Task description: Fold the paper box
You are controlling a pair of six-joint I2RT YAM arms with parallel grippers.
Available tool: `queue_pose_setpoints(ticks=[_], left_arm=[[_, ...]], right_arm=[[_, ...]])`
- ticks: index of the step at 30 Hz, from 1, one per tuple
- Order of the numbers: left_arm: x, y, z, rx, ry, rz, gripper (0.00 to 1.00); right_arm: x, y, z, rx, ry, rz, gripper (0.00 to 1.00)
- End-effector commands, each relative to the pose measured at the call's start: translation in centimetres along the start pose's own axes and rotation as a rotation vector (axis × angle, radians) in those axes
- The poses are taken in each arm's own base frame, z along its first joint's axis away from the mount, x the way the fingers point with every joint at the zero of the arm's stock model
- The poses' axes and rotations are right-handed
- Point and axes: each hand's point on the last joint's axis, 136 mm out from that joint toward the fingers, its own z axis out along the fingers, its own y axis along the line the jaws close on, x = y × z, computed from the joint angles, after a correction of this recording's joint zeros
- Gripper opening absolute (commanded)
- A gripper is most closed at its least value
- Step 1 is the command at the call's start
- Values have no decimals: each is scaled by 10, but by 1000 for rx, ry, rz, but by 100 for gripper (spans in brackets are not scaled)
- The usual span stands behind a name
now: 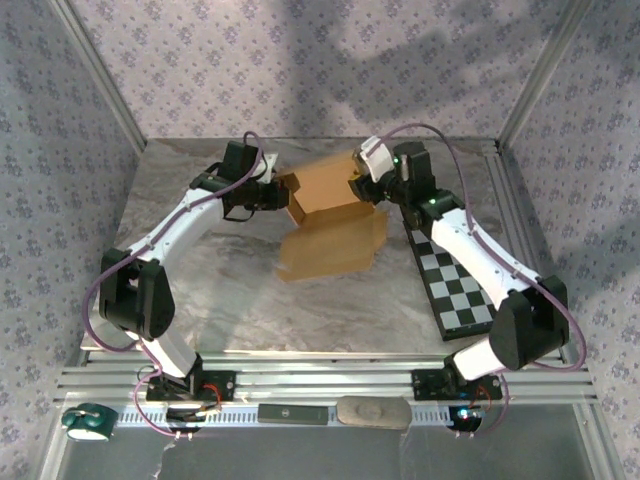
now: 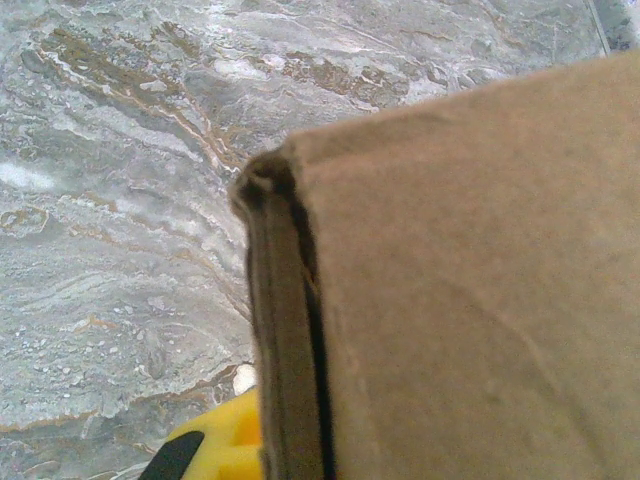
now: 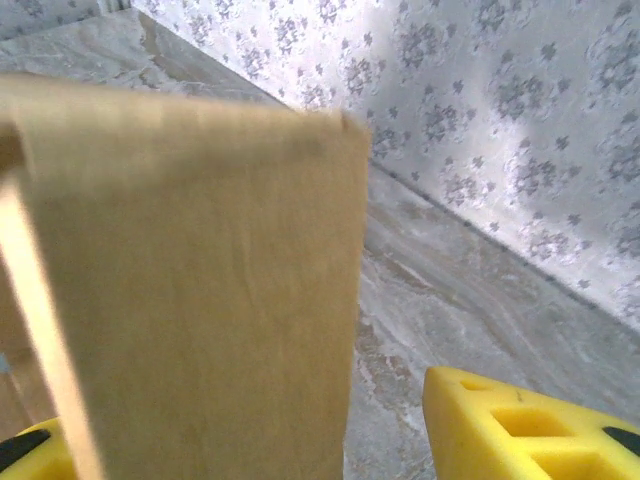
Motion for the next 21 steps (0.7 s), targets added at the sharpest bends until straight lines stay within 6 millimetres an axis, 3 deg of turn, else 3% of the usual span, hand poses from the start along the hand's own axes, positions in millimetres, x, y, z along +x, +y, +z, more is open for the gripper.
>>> queue_pose_setpoints(ticks=[1,6,16,21], left_arm=[[-4,-7,2,5,8,-2,0],[-4,-7,2,-2,8,-5,0],[-8,-10,2,-11,-4,-19,0],[-8,-10,4,-27,-13,-26,0]], right_arm=[[-11,-17,-4,157,-21,-37,48],[-15,-16,0,199,-21,-52,41],[-12,-12,9,316,9,-87,0],[-10,-8,9,363,-11,-88,0]])
